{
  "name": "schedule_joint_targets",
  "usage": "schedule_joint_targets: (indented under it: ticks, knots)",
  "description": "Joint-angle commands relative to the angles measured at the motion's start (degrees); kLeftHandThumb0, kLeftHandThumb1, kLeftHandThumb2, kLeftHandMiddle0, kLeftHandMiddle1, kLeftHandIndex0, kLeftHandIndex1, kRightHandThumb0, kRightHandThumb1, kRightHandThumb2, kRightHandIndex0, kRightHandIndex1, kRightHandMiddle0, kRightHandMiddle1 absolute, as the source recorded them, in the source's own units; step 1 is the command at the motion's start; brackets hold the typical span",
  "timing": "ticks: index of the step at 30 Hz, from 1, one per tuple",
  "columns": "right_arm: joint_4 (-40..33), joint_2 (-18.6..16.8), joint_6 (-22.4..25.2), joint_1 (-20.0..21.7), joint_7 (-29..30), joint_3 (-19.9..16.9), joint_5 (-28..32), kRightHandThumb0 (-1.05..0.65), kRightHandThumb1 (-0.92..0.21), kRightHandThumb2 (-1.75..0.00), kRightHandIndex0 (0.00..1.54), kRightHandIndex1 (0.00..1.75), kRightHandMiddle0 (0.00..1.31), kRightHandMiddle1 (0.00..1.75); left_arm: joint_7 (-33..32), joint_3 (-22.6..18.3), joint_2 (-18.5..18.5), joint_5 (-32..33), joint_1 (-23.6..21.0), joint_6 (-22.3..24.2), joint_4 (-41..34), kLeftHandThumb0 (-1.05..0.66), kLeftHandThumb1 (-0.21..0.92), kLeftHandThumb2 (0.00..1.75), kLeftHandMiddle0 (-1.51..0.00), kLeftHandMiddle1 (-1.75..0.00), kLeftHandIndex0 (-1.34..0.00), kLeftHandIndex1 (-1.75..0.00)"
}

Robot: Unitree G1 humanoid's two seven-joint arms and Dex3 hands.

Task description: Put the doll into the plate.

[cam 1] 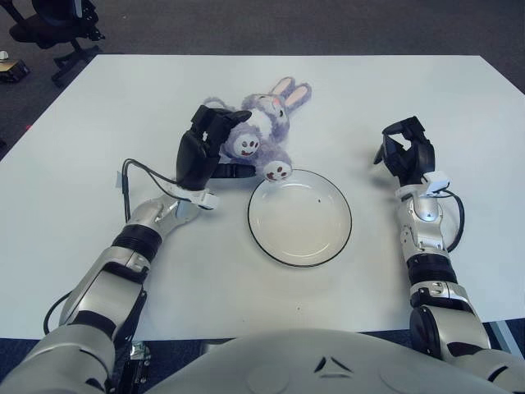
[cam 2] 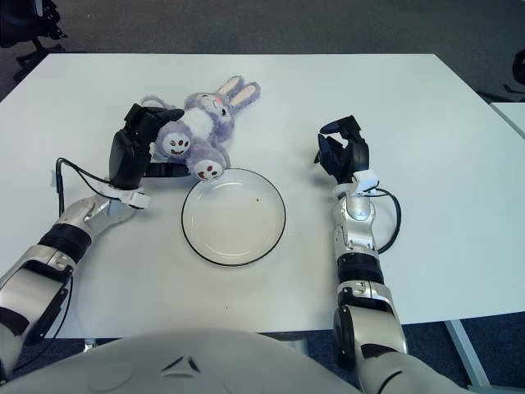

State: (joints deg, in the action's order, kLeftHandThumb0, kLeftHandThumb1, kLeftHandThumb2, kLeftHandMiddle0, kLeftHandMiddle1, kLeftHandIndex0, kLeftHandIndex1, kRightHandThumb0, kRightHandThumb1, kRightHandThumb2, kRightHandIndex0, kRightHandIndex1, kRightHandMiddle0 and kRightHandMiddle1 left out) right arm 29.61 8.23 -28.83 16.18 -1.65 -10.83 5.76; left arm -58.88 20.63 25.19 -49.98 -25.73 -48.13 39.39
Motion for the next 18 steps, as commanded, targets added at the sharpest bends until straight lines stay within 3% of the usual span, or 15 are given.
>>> schedule_joint_targets:
  ticks: [1, 18]
  knots:
    - [3.7, -2.0, 0.4, -7.0, 0.4, 1.0, -1.5, -0.35, -0.92, -0.38, 0.94, 1.75, 0.35, 1.60, 1.2, 1.2, -0.4, -0.3, 3.6, 1.6, 1.7, -0.19, 0.88, 0.01, -0.24, -0.94, -0.25, -0.71]
    - [4.1, -2.0, 0.4, -6.8, 0.4, 1.1, -1.4, -0.36, -0.92, -0.38, 0.95, 1.75, 0.35, 1.60, 4.4, 1.5, -0.7, 0.2, 2.1, 4.9, 3.1, -0.18, 0.89, 0.01, -0.34, -0.99, -0.36, -0.73]
